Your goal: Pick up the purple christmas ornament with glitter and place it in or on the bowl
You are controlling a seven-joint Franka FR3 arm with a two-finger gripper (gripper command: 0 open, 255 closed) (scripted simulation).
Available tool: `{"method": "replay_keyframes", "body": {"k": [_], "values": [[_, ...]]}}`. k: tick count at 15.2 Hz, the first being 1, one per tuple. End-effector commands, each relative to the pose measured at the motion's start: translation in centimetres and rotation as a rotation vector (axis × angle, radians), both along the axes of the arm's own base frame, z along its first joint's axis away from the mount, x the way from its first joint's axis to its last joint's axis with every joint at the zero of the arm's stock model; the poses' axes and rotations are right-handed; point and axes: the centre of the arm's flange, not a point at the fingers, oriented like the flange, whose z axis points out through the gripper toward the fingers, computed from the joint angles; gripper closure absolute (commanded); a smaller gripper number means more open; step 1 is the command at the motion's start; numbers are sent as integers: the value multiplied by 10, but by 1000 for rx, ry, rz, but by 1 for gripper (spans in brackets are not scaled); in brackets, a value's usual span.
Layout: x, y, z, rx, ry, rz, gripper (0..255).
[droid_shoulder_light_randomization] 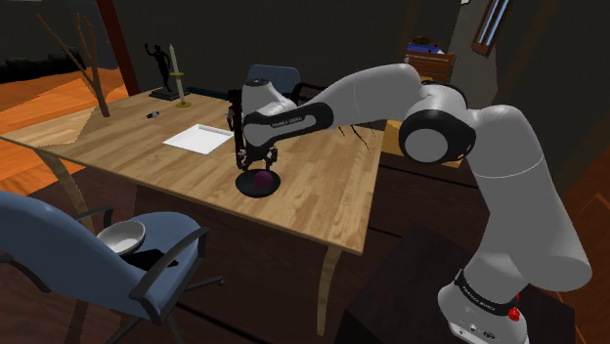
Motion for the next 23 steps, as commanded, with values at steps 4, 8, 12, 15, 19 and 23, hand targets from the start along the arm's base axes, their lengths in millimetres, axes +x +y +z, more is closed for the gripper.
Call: {"method": "replay_keyframes", "body": {"k": [4, 8, 12, 15, 19, 23], "values": [[-28, 30, -28, -69, -81, -236, 0], [-24, 26, -49, -69, -81, -236, 0], [-22, 24, -57, -69, -81, -236, 0], [-22, 24, -57, -69, -81, -236, 0], [-27, 29, -59, -69, -81, -235, 255], [-23, 22, -68, -68, -80, -236, 255]]}}
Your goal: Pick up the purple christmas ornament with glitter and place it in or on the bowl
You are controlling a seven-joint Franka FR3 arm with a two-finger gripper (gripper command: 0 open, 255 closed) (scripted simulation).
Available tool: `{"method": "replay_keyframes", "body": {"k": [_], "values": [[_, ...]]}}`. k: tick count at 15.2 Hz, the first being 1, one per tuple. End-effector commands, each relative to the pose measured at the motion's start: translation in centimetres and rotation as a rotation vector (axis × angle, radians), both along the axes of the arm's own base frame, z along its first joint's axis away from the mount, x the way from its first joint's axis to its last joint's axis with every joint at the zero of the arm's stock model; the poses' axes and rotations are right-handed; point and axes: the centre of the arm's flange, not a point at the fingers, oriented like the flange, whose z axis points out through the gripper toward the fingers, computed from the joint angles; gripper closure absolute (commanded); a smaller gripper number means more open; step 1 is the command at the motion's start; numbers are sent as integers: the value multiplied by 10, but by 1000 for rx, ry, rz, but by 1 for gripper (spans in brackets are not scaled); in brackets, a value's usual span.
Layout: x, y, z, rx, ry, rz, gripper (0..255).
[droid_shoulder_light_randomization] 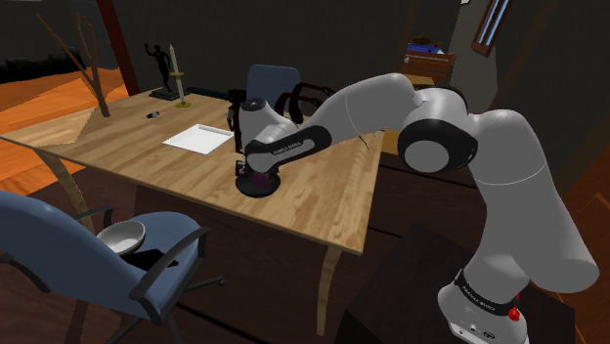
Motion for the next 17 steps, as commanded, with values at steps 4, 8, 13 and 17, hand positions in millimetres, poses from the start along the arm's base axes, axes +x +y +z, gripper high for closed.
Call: {"method": "replay_keyframes", "body": {"k": [4, 8, 13, 17], "values": [[-7, 7, -16, -4, 30, 6, 255], [-7, 7, 5, -4, 30, 6, 255], [10, -42, 28, 168, 28, 35, 0], [26, -82, 38, 297, 26, 57, 0]]}}
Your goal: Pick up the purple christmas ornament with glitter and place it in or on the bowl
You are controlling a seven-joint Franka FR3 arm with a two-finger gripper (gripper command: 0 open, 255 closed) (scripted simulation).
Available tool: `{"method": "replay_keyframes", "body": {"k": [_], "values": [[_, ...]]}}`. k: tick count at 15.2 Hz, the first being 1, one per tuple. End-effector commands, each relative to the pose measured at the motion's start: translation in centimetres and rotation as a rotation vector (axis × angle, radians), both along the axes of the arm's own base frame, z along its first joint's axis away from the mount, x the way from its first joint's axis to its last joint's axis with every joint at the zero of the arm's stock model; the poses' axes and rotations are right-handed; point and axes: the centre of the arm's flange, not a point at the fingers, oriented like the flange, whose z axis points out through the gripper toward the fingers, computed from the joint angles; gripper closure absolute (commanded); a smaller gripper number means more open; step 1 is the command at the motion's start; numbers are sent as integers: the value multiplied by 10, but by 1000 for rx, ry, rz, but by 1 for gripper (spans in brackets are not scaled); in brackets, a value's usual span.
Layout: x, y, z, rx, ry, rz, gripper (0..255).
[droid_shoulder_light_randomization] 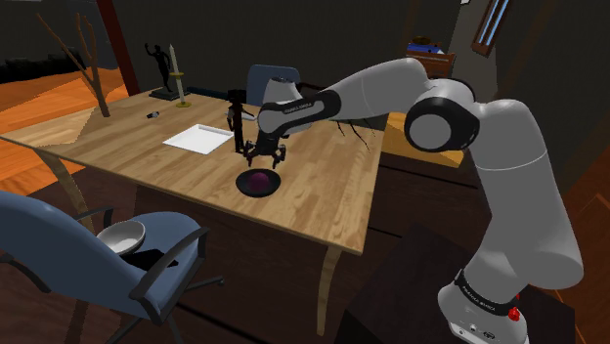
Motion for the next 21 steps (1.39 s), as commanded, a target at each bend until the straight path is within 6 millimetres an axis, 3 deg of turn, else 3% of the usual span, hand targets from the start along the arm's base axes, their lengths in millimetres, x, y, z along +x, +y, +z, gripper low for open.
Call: {"method": "replay_keyframes", "body": {"k": [1, 6, 14, 15, 21], "values": [[5, -3, -6, 21, -1, 6, 0], [10, 1, -34, 21, -1, 6, 0], [10, 1, -34, 21, -1, 6, 0], [10, 1, -34, 21, -1, 6, 255], [10, 1, -34, 21, -1, 6, 255]]}}
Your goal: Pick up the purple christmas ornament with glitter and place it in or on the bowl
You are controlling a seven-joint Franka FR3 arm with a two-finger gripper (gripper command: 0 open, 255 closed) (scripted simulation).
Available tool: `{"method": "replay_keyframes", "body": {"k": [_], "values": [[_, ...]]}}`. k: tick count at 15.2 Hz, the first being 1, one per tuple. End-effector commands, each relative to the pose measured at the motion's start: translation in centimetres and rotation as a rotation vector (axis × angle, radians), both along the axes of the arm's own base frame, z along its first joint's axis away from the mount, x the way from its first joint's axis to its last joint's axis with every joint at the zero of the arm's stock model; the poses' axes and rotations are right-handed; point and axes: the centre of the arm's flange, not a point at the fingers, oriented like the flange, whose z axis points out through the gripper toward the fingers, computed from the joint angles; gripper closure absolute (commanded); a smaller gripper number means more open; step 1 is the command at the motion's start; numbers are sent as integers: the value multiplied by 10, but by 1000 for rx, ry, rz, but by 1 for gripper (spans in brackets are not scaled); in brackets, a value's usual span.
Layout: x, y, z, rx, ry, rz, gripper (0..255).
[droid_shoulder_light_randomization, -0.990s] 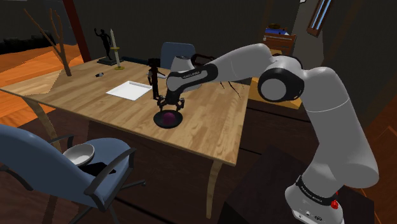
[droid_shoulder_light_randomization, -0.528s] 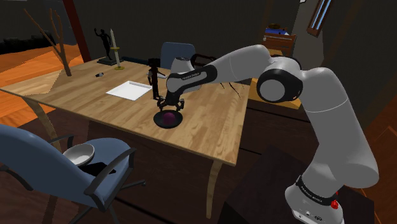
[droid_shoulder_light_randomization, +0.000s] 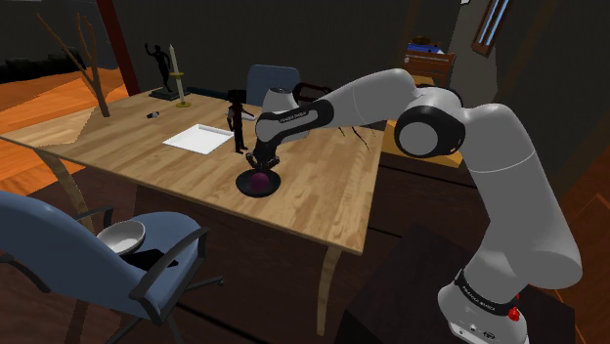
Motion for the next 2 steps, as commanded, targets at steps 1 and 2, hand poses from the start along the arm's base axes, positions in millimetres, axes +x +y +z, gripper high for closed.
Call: {"method": "replay_keyframes", "body": {"k": [1, 2], "values": [[0, 0, 0, 0, 0, 0, 255], [0, 0, 0, 0, 0, 0, 255]]}}
